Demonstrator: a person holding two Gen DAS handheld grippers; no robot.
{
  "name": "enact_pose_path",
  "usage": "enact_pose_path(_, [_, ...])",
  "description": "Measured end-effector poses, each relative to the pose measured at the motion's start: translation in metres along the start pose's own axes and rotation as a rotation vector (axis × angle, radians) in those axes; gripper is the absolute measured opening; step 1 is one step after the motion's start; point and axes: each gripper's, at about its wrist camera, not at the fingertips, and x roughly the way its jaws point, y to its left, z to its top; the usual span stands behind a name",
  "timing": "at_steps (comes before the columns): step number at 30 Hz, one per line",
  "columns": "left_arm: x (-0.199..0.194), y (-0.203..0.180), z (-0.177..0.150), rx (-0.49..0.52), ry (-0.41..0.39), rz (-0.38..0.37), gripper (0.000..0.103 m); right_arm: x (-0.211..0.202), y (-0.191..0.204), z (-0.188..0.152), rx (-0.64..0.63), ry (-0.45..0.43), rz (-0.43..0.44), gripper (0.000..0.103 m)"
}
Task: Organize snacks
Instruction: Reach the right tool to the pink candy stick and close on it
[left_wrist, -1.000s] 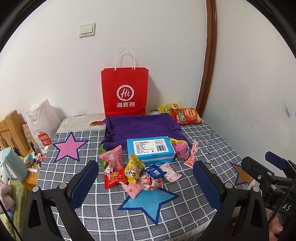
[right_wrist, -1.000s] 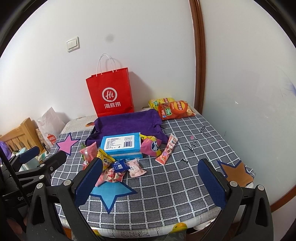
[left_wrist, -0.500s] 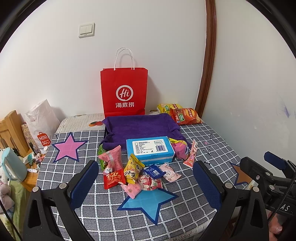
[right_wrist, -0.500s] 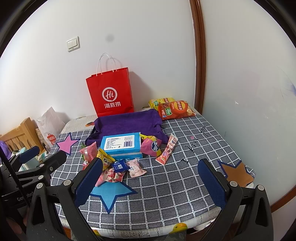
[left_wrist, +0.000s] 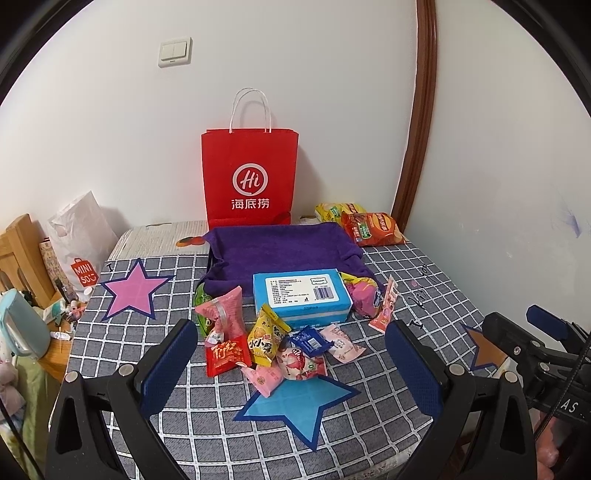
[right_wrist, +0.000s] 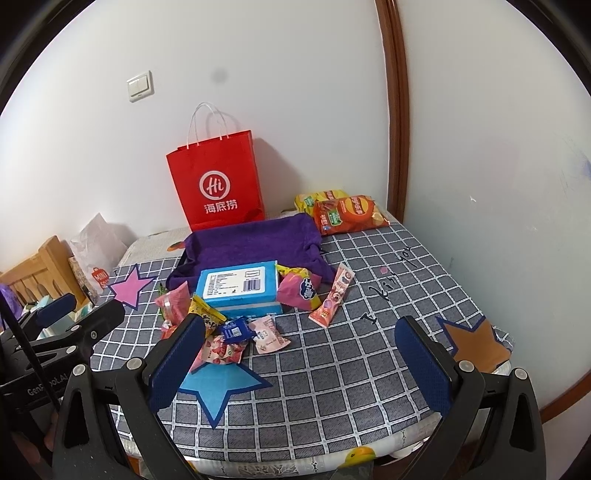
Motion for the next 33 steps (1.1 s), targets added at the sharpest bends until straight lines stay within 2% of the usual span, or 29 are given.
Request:
enact_pose_path(6, [0.017,0.011,-0.002,-0.014,-0.003,-0.012,0.102,0.022,-0.004,-0.003,0.001,0.023,-0.003,0.102])
enact_pose_path(15, [0.062,0.036,-0.004,-0.045,0.044,-0.025,0.100,0.077,-0.018,-0.008,0.013,0.094,-0.036,0.101])
enact_pose_path(28, [0.120,0.064,-0.009,-0.083,0.108,-0.017,0.100,0.154,-0.048,-0.005,0.039,0.141,-0.101,0.101])
enact_pose_path(33, [0.144,0.069,-0.008,-0.089,0.139,-0.006,0.100,0.188,-0.058,-0.004,0.063,0.176,-0.108,0.090])
